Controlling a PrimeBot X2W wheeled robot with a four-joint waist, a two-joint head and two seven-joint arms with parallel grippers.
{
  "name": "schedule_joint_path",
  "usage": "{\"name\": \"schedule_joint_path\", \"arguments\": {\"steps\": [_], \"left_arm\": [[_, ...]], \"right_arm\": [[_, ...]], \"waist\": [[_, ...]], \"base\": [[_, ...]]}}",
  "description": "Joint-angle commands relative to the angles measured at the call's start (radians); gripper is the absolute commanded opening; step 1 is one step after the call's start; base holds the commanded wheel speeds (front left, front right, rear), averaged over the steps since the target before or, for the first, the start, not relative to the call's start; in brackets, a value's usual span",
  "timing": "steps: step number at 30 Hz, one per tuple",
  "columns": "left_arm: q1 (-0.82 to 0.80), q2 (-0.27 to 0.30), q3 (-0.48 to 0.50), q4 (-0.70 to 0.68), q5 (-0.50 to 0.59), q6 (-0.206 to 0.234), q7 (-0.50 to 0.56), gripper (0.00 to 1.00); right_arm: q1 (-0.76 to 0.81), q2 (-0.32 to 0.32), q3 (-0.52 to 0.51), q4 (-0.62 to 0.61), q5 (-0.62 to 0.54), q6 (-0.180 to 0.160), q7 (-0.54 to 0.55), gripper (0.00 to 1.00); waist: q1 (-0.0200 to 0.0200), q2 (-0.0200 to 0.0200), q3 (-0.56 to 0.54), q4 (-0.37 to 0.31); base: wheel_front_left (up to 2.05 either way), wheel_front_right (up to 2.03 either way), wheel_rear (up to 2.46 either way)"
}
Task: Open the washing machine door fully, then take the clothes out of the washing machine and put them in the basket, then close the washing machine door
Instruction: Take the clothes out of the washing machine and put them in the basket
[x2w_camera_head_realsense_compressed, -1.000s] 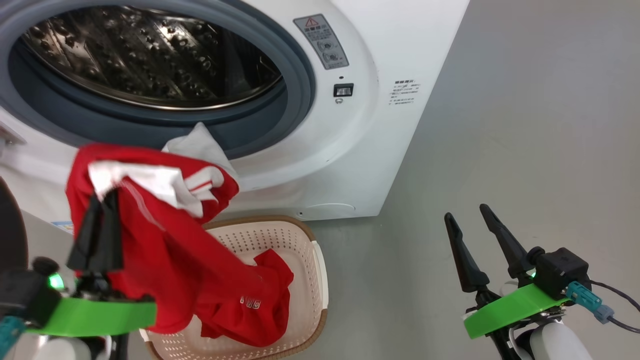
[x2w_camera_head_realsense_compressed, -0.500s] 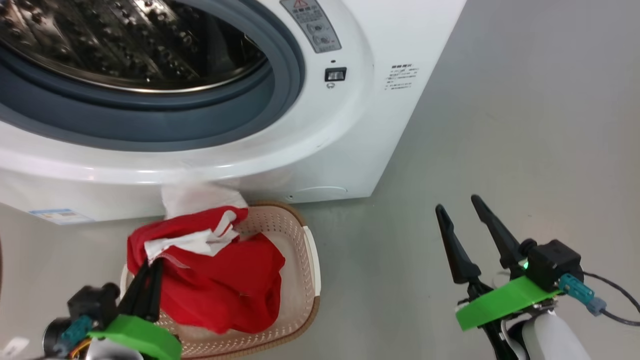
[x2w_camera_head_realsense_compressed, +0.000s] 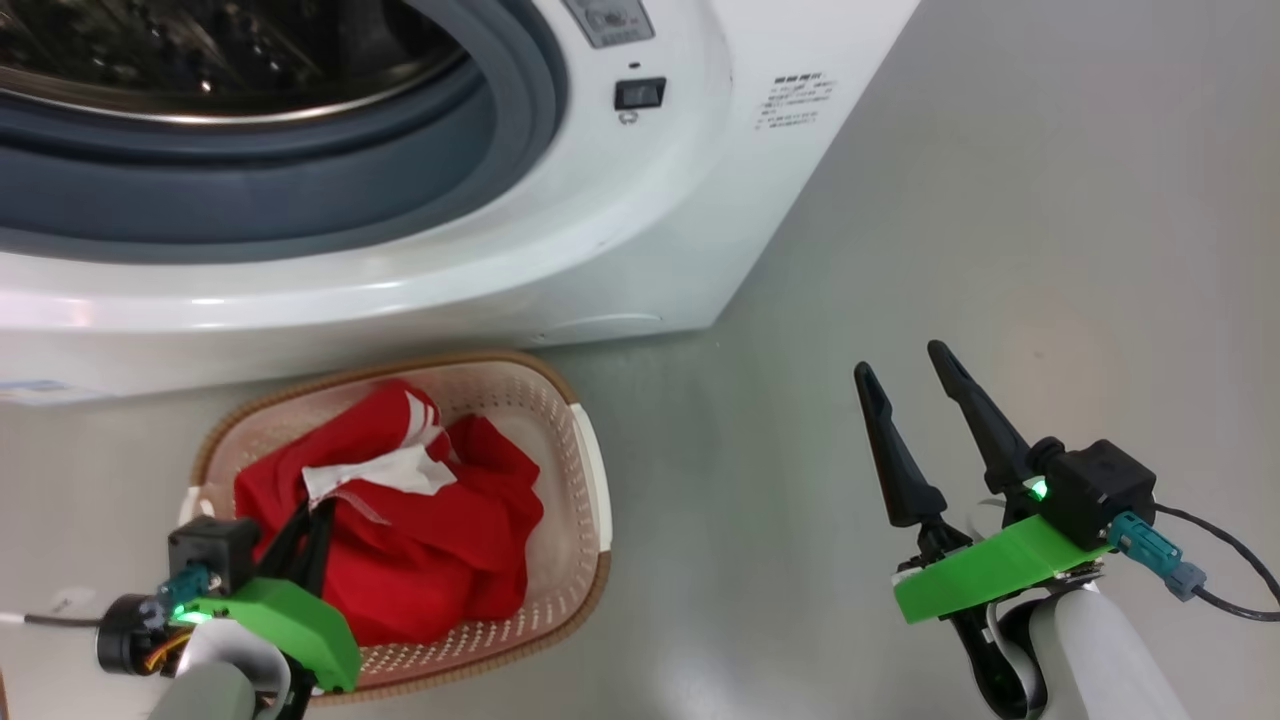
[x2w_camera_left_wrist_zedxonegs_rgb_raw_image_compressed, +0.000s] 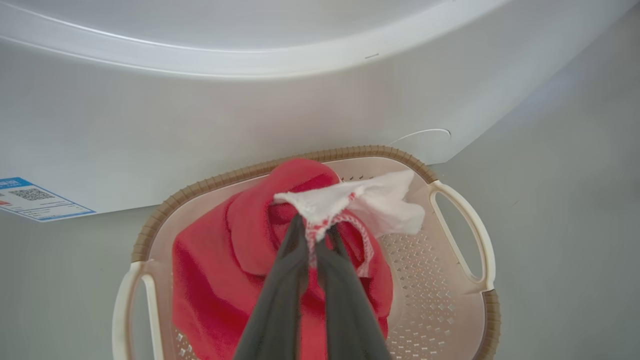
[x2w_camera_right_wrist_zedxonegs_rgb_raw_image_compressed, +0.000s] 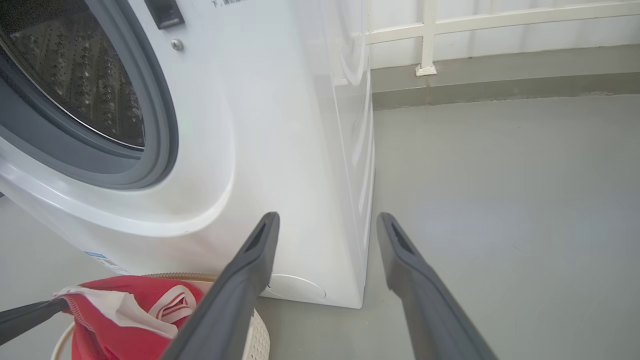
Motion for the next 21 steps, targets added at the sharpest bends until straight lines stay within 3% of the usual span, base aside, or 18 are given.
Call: {"name": "schedule_joint_path", "arguments": {"steps": [1, 14, 21], "left_arm": [[-0.035, 0.035, 0.009, 0.019, -0.025, -0.003, -0.010, 0.00], [-0.238, 0.078, -0.239, 0.311, -0.181, -0.003, -0.010, 0.00], [-0.288, 0.090, -0.340, 0.383, -0.269, -0.003, -0.009, 0.00]], "right_arm": [[-0.013, 0.010, 0.032, -0.028, -0.007, 0.002, -0.005, 1.00], [-0.082, 0.012, 0.067, -0.048, 0.008, 0.002, -0.005, 1.00], [-0.103, 0.012, 0.077, -0.054, 0.006, 0.002, -0.005, 1.00]], "waist": [[0.0000, -0.0001, 0.044, -0.021], [0.0000, -0.0001, 0.200, -0.060], [0.0000, -0.0001, 0.232, -0.074]], "base": [[0.00, 0.00, 0.00], [0.00, 0.00, 0.00], [0.00, 0.00, 0.00]]}}
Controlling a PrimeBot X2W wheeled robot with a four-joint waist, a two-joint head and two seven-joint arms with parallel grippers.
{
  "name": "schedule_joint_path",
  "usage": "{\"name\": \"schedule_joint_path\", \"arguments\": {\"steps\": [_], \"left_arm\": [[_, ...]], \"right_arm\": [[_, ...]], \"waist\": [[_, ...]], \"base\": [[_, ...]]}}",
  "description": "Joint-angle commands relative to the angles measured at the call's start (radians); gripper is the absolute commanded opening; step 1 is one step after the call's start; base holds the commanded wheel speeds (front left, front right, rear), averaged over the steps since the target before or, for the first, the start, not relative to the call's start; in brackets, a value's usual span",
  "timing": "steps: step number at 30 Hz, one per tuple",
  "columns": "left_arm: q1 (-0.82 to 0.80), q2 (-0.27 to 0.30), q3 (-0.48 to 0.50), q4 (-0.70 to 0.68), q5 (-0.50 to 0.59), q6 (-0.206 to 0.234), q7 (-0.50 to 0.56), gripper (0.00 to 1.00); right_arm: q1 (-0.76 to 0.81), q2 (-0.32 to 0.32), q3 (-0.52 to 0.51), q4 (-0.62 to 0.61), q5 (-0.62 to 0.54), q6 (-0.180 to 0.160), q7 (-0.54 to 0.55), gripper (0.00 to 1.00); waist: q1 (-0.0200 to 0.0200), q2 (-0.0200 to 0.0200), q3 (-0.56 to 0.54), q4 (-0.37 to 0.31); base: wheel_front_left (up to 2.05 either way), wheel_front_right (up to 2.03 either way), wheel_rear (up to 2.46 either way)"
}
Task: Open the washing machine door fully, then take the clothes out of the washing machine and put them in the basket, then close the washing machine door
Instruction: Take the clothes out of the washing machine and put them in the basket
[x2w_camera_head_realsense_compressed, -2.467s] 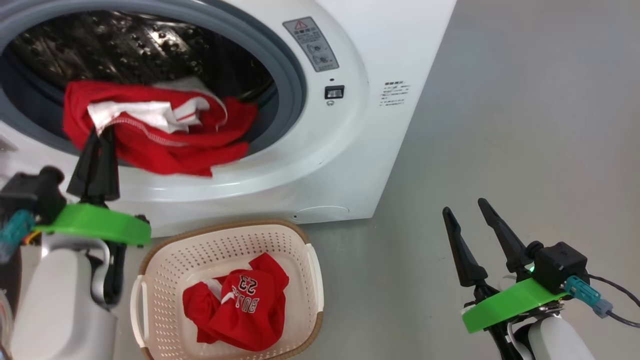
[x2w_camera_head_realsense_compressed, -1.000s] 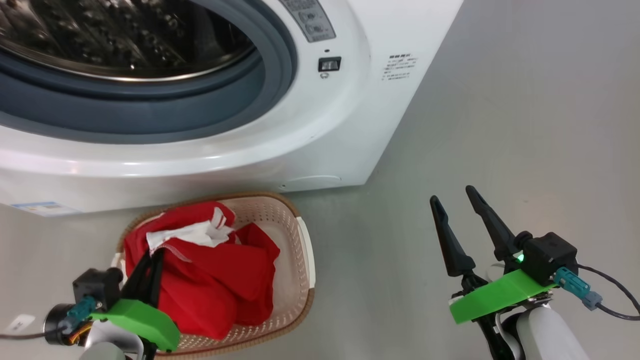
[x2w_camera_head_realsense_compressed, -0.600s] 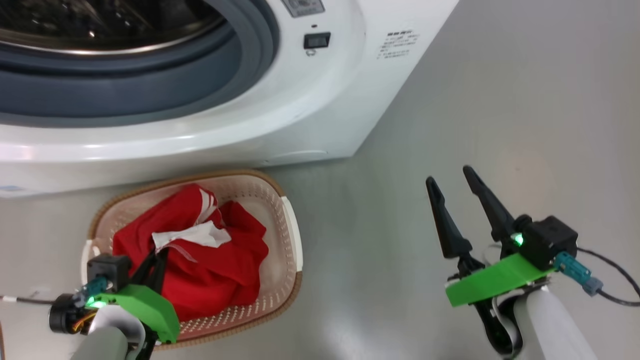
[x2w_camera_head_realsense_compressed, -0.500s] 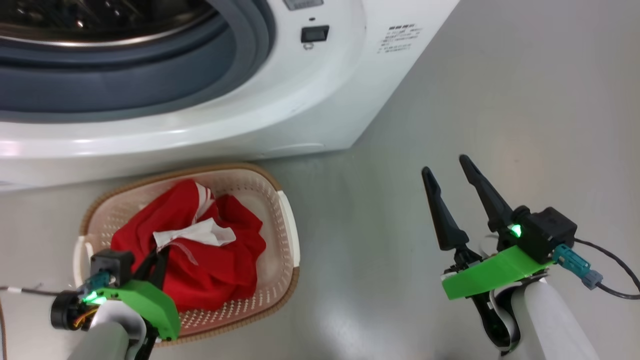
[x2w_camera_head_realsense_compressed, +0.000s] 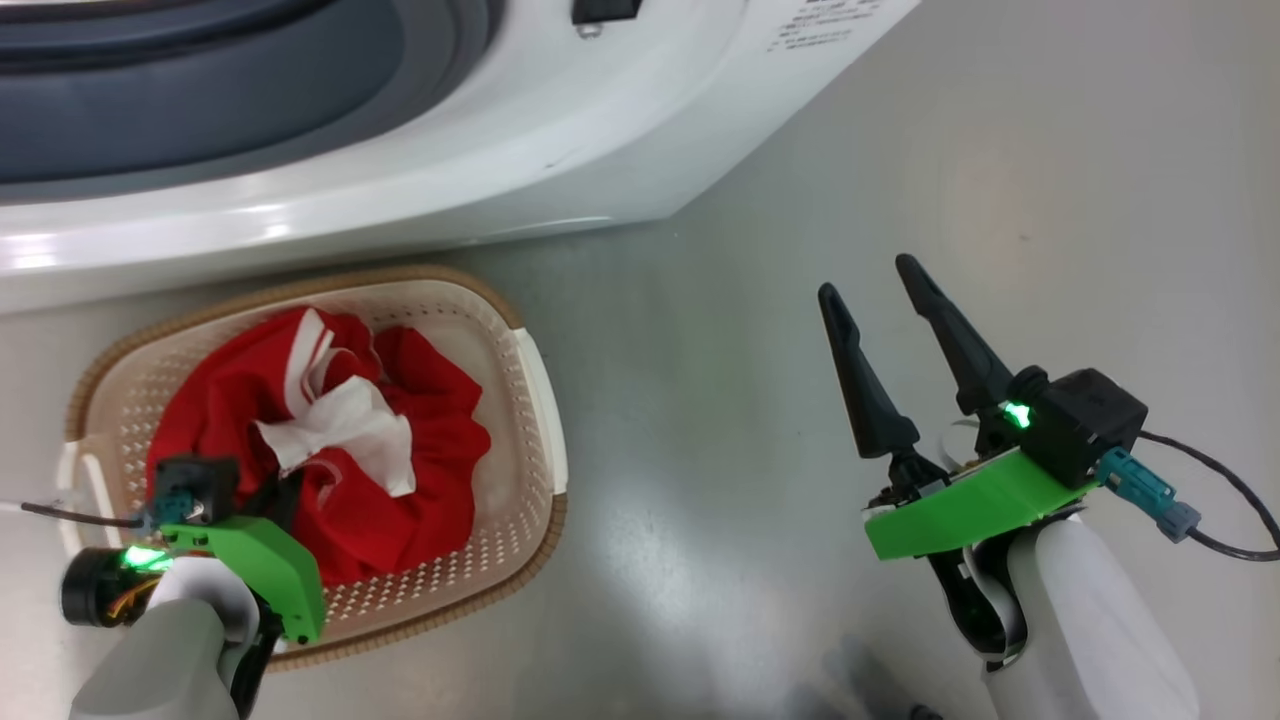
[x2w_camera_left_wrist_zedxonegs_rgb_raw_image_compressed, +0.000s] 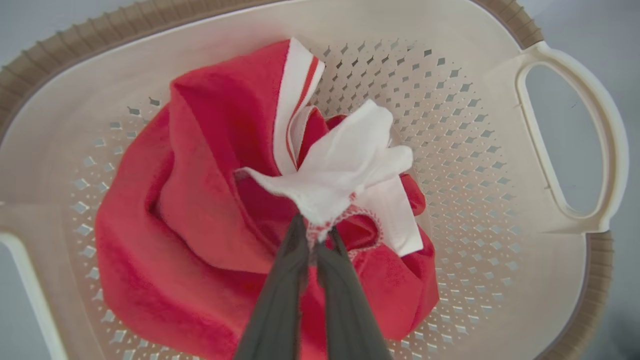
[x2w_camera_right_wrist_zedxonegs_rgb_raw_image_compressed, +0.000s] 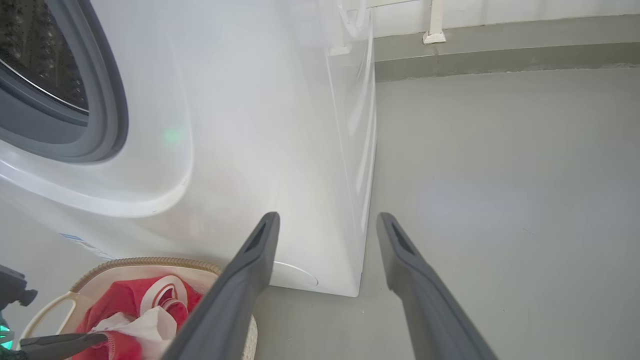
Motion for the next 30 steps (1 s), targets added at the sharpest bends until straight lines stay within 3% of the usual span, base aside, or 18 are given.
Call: {"name": "schedule_joint_path", "arguments": {"steps": [1, 5, 7, 10, 11, 12, 21, 30], "left_arm": [[-0.002, 0.041, 0.006, 0.004, -0.019, -0.003, -0.008, 0.00], [-0.024, 0.054, -0.048, 0.016, -0.080, -0.003, -0.008, 0.00], [-0.033, 0.057, -0.071, 0.015, -0.108, -0.003, -0.008, 0.15], [-0.036, 0.062, -0.104, 0.003, -0.147, -0.003, -0.009, 0.55], [-0.037, 0.065, -0.111, -0.003, -0.159, -0.003, -0.009, 0.88], [-0.036, 0.067, -0.115, -0.011, -0.172, -0.003, -0.009, 1.00], [-0.007, 0.080, -0.107, -0.090, -0.213, -0.003, -0.009, 1.00], [0.062, 0.083, 0.007, -0.175, -0.166, -0.003, -0.009, 1.00]], "right_arm": [[0.013, 0.009, 0.022, -0.027, -0.002, 0.002, -0.005, 1.00], [0.011, 0.009, 0.018, -0.030, -0.004, 0.002, -0.005, 1.00], [0.010, 0.009, 0.016, -0.026, -0.006, 0.002, -0.005, 1.00], [0.007, 0.009, 0.016, -0.018, -0.006, 0.002, -0.005, 1.00], [0.006, 0.009, 0.017, -0.015, -0.006, 0.002, -0.005, 1.00], [0.006, 0.009, 0.016, -0.012, -0.006, 0.002, -0.005, 1.00], [0.024, 0.009, -0.001, 0.009, -0.017, 0.002, -0.005, 1.00], [0.057, 0.009, -0.010, 0.036, -0.025, 0.002, -0.005, 1.00]], "waist": [[0.0000, 0.0000, 0.015, -0.012], [0.0000, 0.0000, 0.020, -0.010], [0.0000, 0.0000, 0.017, -0.006], [0.0000, 0.0000, 0.003, 0.001], [0.0000, 0.0000, -0.003, 0.003], [0.0000, 0.0000, -0.009, 0.006], [0.0000, 0.0000, -0.078, 0.042], [0.0000, 0.0000, -0.186, 0.066]], "base": [[0.00, 0.00, 0.00], [0.00, 0.00, 0.00], [0.00, 0.00, 0.00], [0.00, 0.00, 0.00], [0.00, 0.00, 0.00], [0.00, 0.00, 0.00], [0.00, 0.00, 0.00], [0.00, 0.00, 0.00]]}}
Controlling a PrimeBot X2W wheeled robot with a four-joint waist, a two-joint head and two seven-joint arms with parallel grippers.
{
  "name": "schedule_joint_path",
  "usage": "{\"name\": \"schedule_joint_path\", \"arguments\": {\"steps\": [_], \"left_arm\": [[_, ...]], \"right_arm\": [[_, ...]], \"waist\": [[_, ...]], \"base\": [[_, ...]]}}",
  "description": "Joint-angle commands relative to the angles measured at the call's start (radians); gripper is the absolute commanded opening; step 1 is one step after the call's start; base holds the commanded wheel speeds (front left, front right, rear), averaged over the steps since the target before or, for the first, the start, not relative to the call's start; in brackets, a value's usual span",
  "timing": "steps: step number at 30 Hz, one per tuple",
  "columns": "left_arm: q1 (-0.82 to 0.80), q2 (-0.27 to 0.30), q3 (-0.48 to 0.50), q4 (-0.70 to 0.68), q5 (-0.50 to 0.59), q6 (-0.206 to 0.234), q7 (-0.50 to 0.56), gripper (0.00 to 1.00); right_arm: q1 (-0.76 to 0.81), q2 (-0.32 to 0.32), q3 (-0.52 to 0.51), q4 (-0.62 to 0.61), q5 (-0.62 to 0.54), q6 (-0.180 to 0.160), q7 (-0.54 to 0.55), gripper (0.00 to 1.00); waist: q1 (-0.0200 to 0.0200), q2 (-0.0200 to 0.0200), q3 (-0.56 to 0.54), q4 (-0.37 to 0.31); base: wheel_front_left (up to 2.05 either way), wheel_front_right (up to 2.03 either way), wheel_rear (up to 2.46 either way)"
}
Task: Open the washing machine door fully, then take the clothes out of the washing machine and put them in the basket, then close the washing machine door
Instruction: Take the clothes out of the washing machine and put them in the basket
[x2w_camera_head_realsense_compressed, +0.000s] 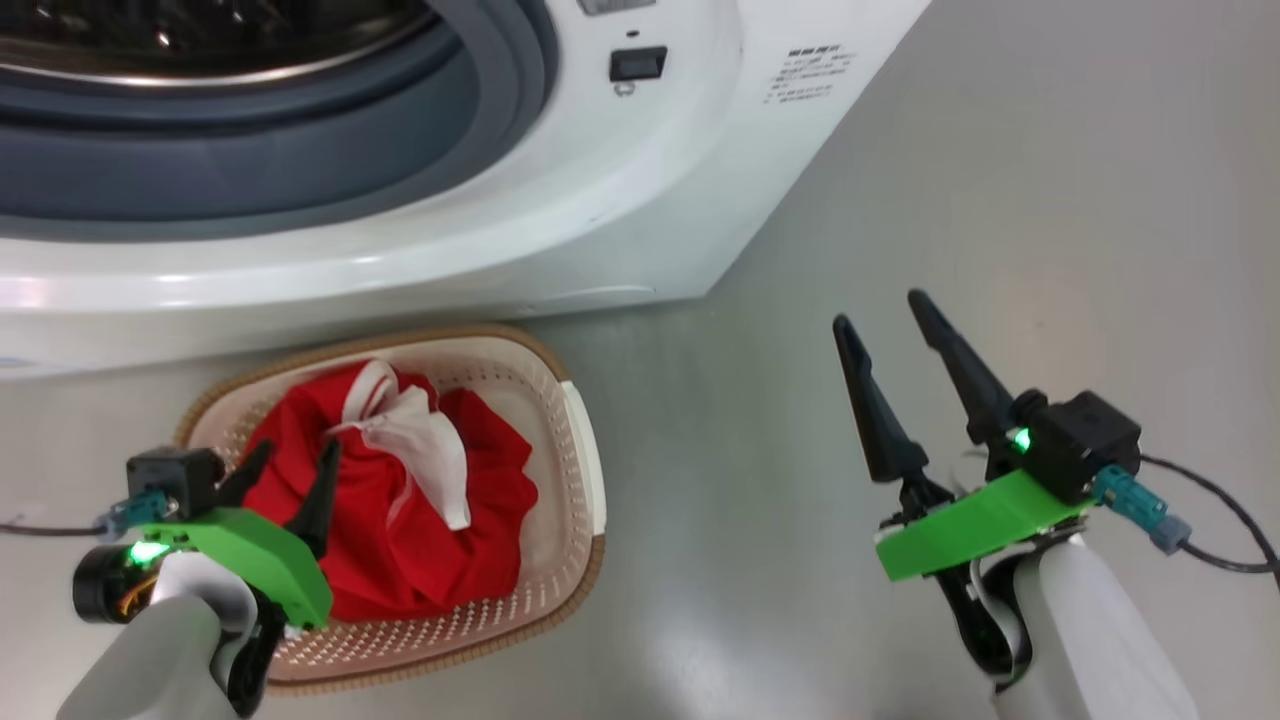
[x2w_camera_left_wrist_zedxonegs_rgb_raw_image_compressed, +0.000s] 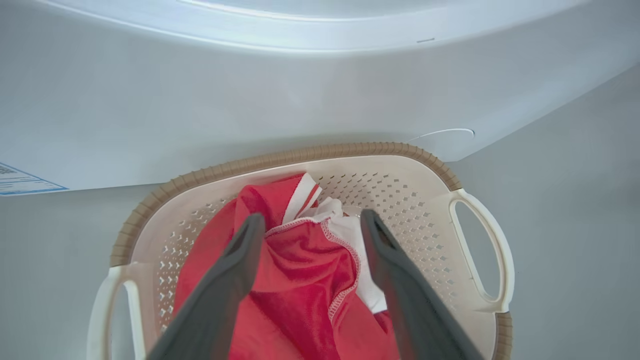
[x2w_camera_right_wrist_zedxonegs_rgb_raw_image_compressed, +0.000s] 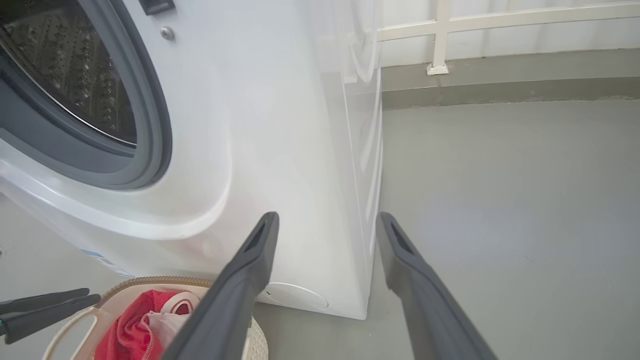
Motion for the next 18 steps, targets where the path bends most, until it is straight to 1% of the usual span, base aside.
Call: {"name": "schedule_joint_path", "arguments": {"steps": [1, 5, 13, 14, 18], "left_arm": [[0.030, 0.037, 0.046, -0.020, 0.022, -0.003, -0.009, 1.00], [0.075, 0.034, 0.116, -0.057, 0.071, -0.003, -0.009, 1.00], [0.155, 0.014, 0.267, -0.141, 0.173, -0.003, -0.009, 1.00], [0.155, 0.014, 0.267, -0.141, 0.173, -0.003, -0.009, 1.00], [0.200, 0.004, 0.336, -0.197, 0.231, -0.003, -0.009, 1.00]], "right_arm": [[0.039, 0.009, 0.019, -0.013, -0.013, 0.002, -0.005, 1.00], [0.061, 0.005, 0.017, -0.001, -0.009, 0.002, -0.005, 1.00], [0.095, -0.027, 0.024, 0.012, 0.012, 0.002, -0.005, 1.00], [0.095, -0.027, 0.024, 0.012, 0.012, 0.002, -0.005, 1.00], [0.114, -0.039, 0.027, 0.015, 0.023, 0.002, -0.005, 1.00]], "waist": [[0.0000, -0.0001, -0.056, 0.017], [0.0000, -0.0001, -0.110, 0.022], [0.0000, -0.0001, -0.194, 0.031], [0.0000, -0.0001, -0.194, 0.031], [0.0000, -0.0001, -0.234, 0.033]], "base": [[0.00, 0.00, 0.00], [0.00, 0.00, 0.00], [0.00, 0.00, 0.00], [0.00, 0.00, 0.00], [0.00, 0.00, 0.00]]}}
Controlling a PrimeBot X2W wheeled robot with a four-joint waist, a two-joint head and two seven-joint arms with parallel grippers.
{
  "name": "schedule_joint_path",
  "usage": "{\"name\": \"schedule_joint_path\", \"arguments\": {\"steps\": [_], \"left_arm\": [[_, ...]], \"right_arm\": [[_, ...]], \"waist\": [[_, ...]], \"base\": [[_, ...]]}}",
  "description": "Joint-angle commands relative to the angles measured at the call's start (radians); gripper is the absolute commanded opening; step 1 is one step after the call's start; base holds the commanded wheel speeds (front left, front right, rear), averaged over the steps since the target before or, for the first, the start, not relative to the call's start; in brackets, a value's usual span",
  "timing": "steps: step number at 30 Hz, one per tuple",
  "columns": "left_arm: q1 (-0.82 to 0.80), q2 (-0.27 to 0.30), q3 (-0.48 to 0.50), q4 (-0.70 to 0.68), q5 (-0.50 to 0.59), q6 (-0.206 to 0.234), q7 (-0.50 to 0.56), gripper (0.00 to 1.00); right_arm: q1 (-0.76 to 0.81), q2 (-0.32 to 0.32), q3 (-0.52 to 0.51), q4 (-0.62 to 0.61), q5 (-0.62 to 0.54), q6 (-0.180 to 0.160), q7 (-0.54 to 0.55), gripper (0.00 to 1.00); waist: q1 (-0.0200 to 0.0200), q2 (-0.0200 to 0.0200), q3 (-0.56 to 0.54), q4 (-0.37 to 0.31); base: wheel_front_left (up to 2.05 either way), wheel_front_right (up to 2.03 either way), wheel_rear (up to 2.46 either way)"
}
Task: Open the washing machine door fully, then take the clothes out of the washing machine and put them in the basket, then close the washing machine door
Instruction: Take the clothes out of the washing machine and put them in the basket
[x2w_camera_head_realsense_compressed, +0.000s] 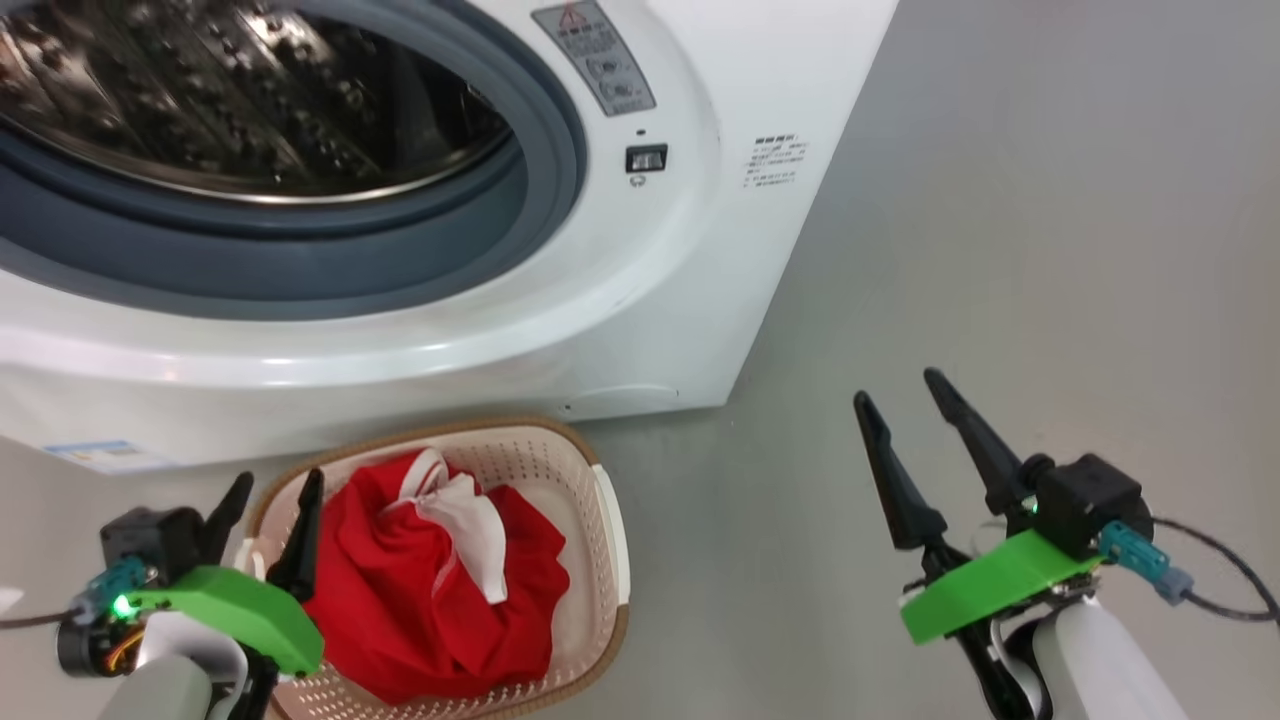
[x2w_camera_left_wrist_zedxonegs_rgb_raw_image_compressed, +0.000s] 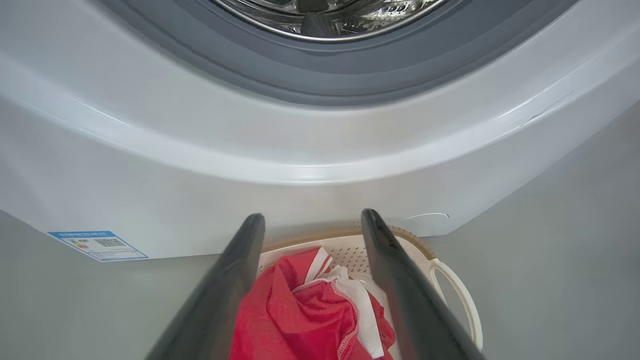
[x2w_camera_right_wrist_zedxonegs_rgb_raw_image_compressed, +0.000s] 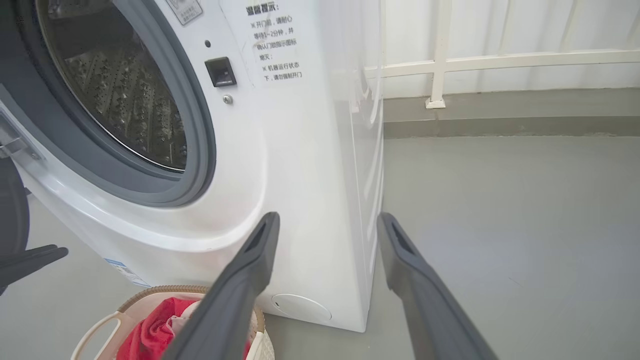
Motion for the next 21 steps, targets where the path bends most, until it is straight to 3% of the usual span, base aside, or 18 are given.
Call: {"name": "schedule_joint_path", "arguments": {"steps": [1, 21], "left_arm": [[0.022, 0.029, 0.057, -0.035, 0.022, -0.003, -0.009, 1.00], [0.247, -0.041, 0.309, -0.375, 0.219, -0.003, -0.010, 1.00]], "right_arm": [[0.031, -0.002, 0.027, -0.019, 0.011, 0.002, -0.005, 1.00], [0.135, -0.054, 0.011, -0.028, 0.051, 0.002, -0.005, 1.00]], "waist": [[0.0000, 0.0000, -0.044, 0.006], [0.0000, 0.0000, -0.180, 0.008]], "base": [[0.00, 0.00, 0.00], [0.00, 0.00, 0.00]]}}
